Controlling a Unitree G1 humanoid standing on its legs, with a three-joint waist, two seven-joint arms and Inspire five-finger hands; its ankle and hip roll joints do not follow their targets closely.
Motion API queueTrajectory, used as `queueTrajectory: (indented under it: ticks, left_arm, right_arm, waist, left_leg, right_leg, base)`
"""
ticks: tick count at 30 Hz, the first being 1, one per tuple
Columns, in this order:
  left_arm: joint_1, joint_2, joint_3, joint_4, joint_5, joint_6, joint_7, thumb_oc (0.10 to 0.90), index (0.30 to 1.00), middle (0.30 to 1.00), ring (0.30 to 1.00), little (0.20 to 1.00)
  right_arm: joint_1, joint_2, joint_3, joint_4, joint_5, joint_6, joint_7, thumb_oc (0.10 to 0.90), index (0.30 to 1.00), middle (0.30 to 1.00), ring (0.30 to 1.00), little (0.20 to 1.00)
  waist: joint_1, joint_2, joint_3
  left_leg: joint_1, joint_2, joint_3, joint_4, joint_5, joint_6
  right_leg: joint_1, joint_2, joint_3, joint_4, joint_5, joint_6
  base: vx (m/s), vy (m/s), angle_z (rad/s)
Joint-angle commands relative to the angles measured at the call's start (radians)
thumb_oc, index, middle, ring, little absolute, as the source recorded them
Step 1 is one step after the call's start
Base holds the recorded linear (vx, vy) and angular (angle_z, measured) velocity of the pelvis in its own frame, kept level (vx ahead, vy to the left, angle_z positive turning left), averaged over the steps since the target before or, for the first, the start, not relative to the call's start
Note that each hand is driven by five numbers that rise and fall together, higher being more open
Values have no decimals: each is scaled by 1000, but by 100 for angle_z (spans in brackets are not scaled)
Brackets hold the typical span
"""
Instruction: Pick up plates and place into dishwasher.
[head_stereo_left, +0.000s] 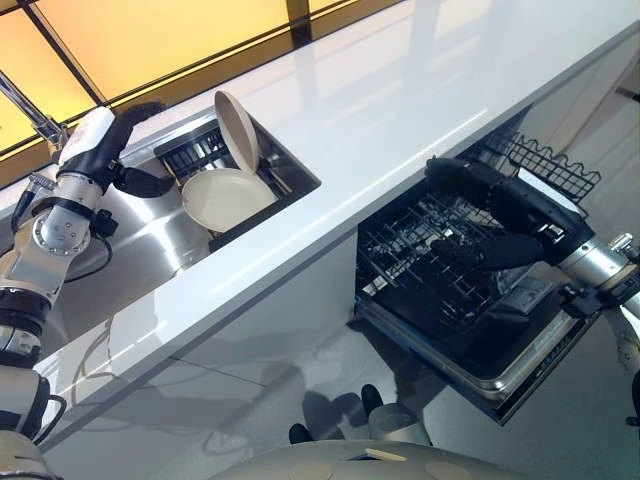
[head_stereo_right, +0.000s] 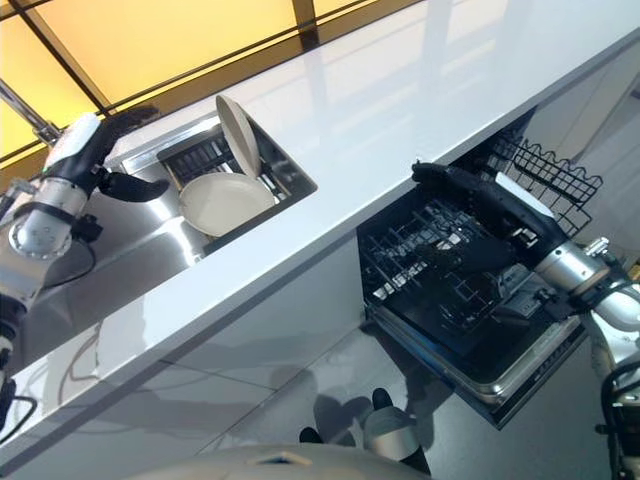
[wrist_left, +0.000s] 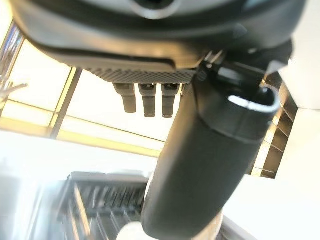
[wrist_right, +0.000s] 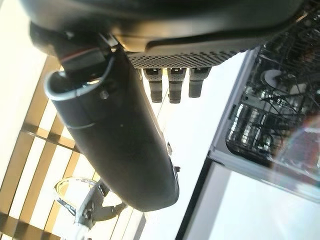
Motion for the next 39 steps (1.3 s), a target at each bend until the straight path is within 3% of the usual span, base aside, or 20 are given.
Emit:
queueTrajectory:
  ticks: [1, 11, 20, 33, 39]
  left_arm:
    - [-228, 106, -11, 27, 51, -55, 114, 800, 900, 900, 900, 900]
    - [-362, 169, -128, 65, 147, -46, 172, 800, 900, 900, 900, 900]
    - [-479, 184, -297, 87, 263, -29, 174, 800, 900, 900, 900, 900]
    - [-492, 186, -376, 143, 383, -22, 192, 800, 900, 900, 900, 900]
    - [-509, 199, -415, 176, 426, 11, 229, 800, 900, 900, 900, 900]
  right_arm:
    - [-63, -59, -41, -53, 118, -61, 21, 800, 900, 900, 900, 900]
    - [-58, -96, -30, -64, 147, -44, 69, 800, 900, 900, 900, 900]
    - [-84, -131, 11, -63, 161, -20, 63, 800, 900, 900, 900, 900]
    - [-64, -157, 17, -46, 145, -39, 75, 800, 900, 900, 900, 900]
    - [-63, -194, 18, -29, 155, -38, 64, 800, 900, 900, 900, 900]
  waist:
    - [-6, -9, -93]
    - [-29, 4, -79]
    - [-46, 19, -62]
    - [-66, 14, -26]
    - [-72, 12, 1]
  left_leg:
    - [22, -55, -6, 20, -109, 31]
    - [19, -58, 13, 18, -112, 33]
    - [16, -63, 23, 22, -111, 31]
    - [-3, -63, 39, 40, -109, 29]
    - [-25, -61, 42, 53, -103, 25]
  right_leg:
    - [-37, 44, -10, 101, -93, 74]
    - [-54, 41, 5, 101, -83, 83]
    - [-65, 36, 9, 110, -79, 87]
    - [-89, 28, 18, 114, -66, 90]
    - [-112, 23, 20, 120, -61, 90]
  base:
    - [85, -4, 0]
    - [77, -13, -3]
    - [64, 5, -3]
    - [62, 1, -3]
    - [51, 11, -4]
